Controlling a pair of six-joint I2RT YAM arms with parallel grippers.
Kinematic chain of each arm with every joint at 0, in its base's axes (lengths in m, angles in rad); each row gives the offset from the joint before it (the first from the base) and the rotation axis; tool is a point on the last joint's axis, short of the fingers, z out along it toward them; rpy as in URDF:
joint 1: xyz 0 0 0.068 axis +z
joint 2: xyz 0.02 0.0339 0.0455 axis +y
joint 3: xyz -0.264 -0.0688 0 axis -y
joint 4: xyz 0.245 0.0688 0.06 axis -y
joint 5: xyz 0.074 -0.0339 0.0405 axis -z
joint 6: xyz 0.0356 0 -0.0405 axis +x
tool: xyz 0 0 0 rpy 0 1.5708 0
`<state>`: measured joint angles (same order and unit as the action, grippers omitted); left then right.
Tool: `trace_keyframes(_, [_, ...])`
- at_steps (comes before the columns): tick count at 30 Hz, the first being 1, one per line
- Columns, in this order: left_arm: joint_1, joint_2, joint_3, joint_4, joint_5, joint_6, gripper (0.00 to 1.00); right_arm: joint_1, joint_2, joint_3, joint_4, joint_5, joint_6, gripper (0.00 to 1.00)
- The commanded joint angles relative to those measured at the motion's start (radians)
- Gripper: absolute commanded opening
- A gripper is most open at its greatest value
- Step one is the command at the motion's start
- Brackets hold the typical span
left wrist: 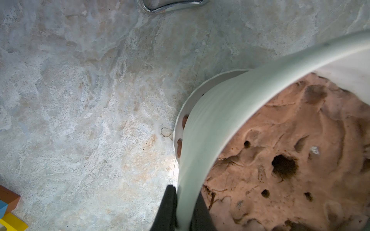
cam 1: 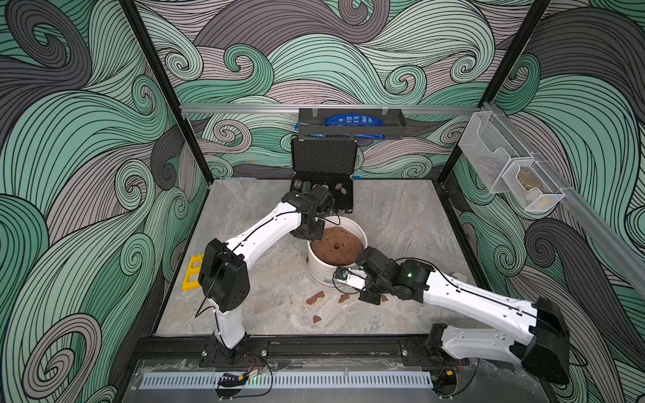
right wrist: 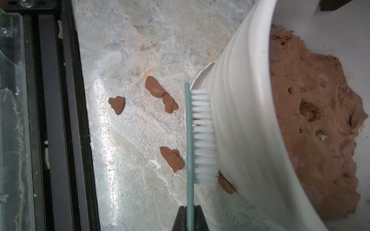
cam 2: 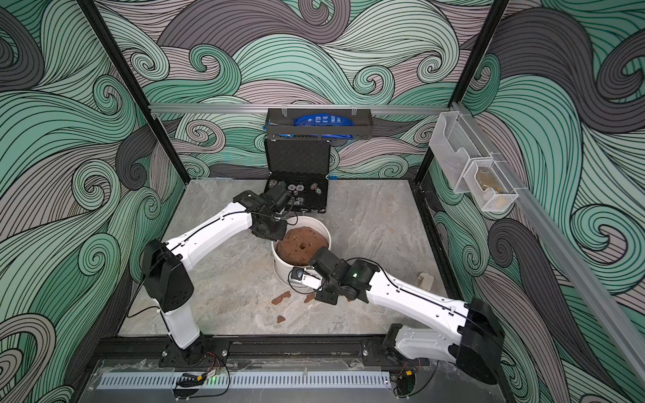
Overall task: Scrub the dried mud off the ceramic pot
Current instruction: Brush off the soil from the pot.
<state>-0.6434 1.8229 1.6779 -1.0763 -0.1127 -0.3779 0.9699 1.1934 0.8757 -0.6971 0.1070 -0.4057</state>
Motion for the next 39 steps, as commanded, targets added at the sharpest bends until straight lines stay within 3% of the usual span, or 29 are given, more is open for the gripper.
trace_keyframes(1, [0.008, 0.033, 0.005, 0.026, 0.058, 0.043, 0.07, 0.007, 0.018, 0.002, 0.019, 0.072, 0.039, 0.00])
trace_keyframes(13, [0.021, 0.031, 0.019, 0.034, 0.080, 0.102, 0.07, 0.078, 0.060, -0.044, -0.046, 0.108, 0.032, 0.00])
trace_keyframes(21, [0.033, 0.040, 0.035, 0.069, 0.088, 0.389, 0.08, 0.080, -0.067, 0.002, -0.068, 0.012, 0.019, 0.00])
trace_keyframes(28, [0.052, 0.060, 0.059, 0.073, 0.086, 0.603, 0.08, 0.072, -0.123, 0.002, -0.090, 0.007, 0.000, 0.00])
trace_keyframes(39, [0.057, 0.087, 0.089, 0.042, 0.126, 0.624, 0.10, 0.011, -0.063, -0.019, -0.036, 0.033, 0.005, 0.00])
